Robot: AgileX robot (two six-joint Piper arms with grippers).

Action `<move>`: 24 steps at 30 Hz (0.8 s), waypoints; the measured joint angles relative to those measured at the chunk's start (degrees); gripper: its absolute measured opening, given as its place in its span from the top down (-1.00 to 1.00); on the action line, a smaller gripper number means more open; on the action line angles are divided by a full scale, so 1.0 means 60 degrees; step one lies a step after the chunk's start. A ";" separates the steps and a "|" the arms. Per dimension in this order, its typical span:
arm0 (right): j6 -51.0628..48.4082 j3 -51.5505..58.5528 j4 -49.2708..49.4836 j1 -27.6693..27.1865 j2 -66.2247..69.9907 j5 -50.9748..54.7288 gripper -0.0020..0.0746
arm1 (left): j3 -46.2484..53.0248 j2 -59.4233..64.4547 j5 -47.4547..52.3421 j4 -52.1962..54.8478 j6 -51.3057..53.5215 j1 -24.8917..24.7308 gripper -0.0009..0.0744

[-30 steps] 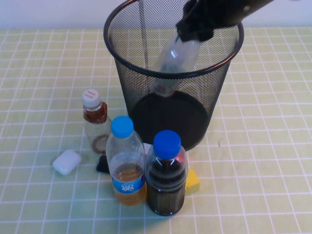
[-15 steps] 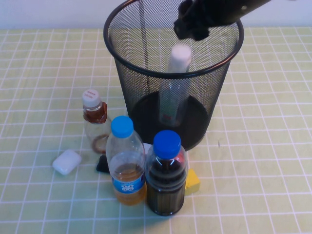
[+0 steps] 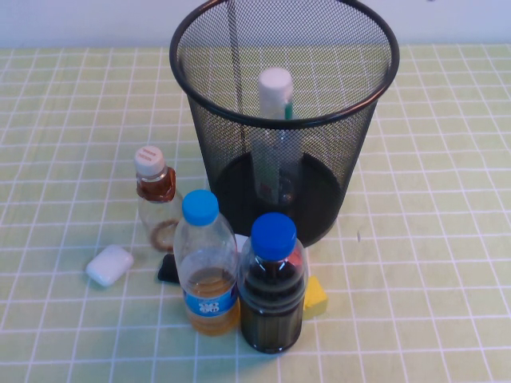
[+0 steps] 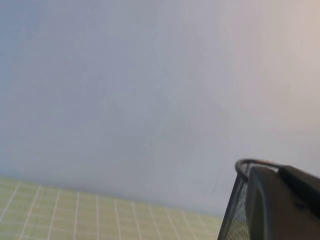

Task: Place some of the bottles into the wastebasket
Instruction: Pick up a bottle from the table with left arm

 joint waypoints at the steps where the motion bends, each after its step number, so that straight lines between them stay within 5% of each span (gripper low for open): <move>1: 0.0020 0.0000 -0.0253 0.0000 -0.0089 0.0092 0.90 | -0.0347 0.0396 0.0524 0.0051 0.0044 -0.0251 0.97; 11: 0.0500 0.2930 -0.1773 0.0000 -0.2133 -0.0589 0.96 | -0.4276 0.4484 0.5700 0.0282 0.4702 -0.3508 0.97; 17: 0.0517 0.6843 -0.1709 0.0000 -0.4614 -0.2613 0.96 | -0.5369 0.5830 0.5489 0.1402 0.5155 -0.4046 0.97; 24: 0.0613 1.0311 -0.0582 0.0000 -0.6649 -0.3112 0.96 | -0.6543 0.7361 0.6162 0.0628 0.5114 -0.4046 0.98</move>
